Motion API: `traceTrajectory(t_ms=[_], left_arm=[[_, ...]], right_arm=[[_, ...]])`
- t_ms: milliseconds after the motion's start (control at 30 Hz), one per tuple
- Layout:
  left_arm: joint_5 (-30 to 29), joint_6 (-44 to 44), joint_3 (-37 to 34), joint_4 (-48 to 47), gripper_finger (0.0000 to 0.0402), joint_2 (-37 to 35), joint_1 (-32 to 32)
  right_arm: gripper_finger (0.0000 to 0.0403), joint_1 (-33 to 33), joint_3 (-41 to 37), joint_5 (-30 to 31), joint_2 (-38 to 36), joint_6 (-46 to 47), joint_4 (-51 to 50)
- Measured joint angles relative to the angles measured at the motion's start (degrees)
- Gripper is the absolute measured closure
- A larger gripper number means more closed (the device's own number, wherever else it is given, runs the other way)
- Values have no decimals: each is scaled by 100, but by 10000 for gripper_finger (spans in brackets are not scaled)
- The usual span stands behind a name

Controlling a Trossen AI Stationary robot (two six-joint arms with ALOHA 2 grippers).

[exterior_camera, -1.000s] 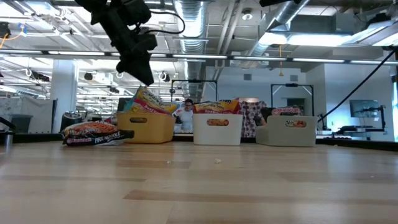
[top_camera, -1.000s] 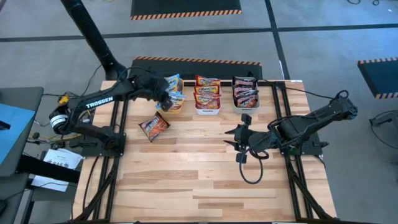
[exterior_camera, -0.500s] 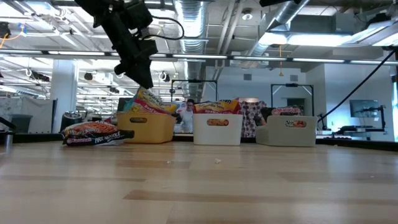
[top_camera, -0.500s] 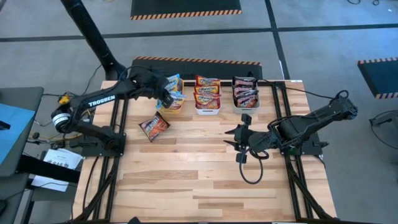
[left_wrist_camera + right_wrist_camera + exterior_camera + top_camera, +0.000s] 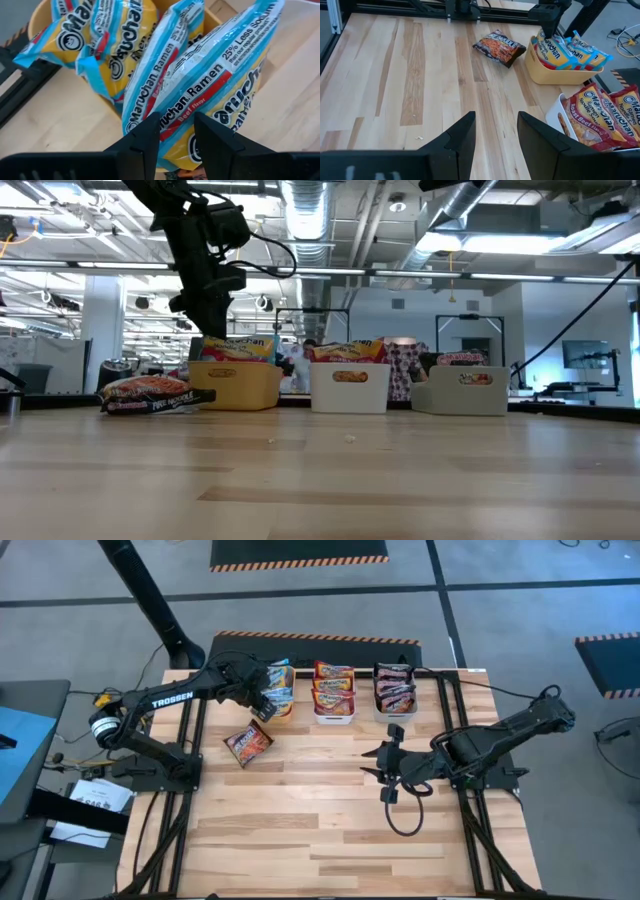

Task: Sort Maruchan noodles
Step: Put the blue noodle pack into the orange bin, then put the black noodle pack into the gray bin

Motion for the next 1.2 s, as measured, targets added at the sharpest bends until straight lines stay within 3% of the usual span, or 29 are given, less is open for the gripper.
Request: traceTrajectory(t_ms=[567, 933, 1200], left_arm=[[96, 2, 196, -306, 292, -53, 10], [97, -50, 1337, -1631, 292, -66, -162], [112, -557, 1449, -2689, 292, -125, -714]], right_arm=[[235, 0, 0, -13, 0, 2, 8], [235, 0, 0, -19, 0, 2, -74], [235, 0, 0, -266, 0, 5, -95]])
